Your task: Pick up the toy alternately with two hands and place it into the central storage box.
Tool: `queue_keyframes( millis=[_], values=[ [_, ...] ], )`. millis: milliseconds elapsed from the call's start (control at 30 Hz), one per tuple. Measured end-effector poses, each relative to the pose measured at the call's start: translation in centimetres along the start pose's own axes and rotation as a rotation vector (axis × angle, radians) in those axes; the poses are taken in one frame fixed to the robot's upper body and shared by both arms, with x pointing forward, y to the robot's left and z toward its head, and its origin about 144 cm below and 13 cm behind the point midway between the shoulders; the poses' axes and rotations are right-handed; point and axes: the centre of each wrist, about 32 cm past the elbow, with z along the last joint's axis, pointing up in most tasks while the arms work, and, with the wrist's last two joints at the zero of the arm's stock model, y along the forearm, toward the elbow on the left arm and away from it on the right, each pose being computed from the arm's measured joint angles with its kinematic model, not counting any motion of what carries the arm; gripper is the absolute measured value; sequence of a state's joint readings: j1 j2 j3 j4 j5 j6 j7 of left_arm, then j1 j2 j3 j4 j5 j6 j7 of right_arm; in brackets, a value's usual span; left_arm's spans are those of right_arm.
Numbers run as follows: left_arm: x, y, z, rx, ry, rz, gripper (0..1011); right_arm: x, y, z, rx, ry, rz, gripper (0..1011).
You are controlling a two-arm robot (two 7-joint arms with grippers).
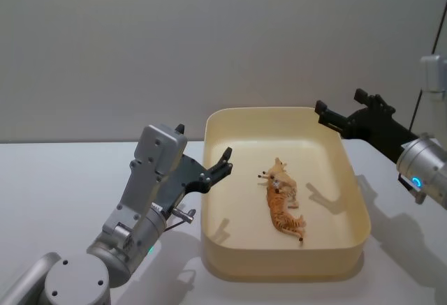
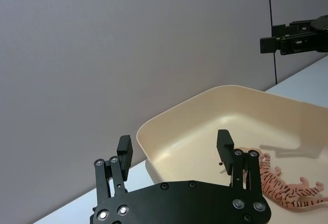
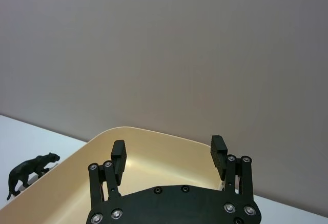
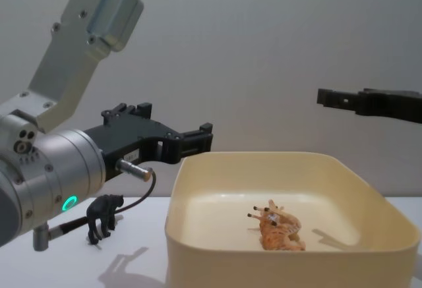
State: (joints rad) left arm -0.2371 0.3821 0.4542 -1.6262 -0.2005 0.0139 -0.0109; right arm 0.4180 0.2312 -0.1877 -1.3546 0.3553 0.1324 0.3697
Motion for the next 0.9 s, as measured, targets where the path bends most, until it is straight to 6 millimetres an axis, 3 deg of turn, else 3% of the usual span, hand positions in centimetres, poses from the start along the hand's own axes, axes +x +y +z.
queue_keyframes(
  millis=[667,900],
  values=[
    [0.1,0.0,0.1,0.021,0.019,-0.009,1001,0.2,-0.6,0.3,0.014,0.0,-0.015,1001],
    [0.3,1.0,0.2,0.053,0.055,-0.013,1001,0.3,-0.7,0.3,0.015,0.0,-0.016,1001]
  ],
)
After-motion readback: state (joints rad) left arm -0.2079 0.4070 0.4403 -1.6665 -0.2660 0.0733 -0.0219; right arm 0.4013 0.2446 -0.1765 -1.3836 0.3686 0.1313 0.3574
